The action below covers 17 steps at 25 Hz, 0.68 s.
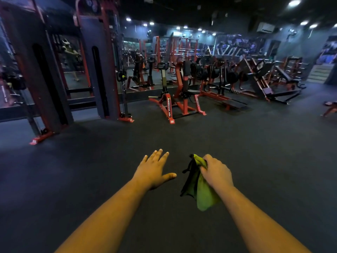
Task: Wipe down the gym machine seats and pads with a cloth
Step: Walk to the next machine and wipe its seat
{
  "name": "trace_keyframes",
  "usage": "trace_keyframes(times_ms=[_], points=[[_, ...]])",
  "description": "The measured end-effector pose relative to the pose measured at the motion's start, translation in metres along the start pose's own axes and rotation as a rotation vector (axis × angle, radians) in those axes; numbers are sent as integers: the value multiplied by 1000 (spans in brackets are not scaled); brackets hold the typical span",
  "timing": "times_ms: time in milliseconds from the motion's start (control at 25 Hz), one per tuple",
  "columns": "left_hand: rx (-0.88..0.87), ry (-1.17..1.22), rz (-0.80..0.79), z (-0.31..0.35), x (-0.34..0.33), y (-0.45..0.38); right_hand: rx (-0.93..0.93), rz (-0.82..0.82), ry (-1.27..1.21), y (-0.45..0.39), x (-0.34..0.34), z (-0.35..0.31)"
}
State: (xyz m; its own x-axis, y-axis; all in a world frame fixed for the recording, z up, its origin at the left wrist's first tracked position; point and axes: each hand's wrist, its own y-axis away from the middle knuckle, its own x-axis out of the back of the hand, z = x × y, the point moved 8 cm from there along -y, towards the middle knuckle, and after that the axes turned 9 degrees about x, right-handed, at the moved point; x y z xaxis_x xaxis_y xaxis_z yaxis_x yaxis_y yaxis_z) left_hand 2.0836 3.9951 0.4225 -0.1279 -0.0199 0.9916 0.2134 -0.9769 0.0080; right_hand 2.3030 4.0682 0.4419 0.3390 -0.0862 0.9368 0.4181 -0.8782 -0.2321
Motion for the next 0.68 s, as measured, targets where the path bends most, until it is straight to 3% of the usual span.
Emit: trace_keyframes(times_ms=[280, 680], points=[[-98, 15, -20, -14, 2, -242, -60, 7, 50, -210, -45, 51], [-146, -31, -29, 30, -3, -561, -113, 39, 16, -481, -89, 182]])
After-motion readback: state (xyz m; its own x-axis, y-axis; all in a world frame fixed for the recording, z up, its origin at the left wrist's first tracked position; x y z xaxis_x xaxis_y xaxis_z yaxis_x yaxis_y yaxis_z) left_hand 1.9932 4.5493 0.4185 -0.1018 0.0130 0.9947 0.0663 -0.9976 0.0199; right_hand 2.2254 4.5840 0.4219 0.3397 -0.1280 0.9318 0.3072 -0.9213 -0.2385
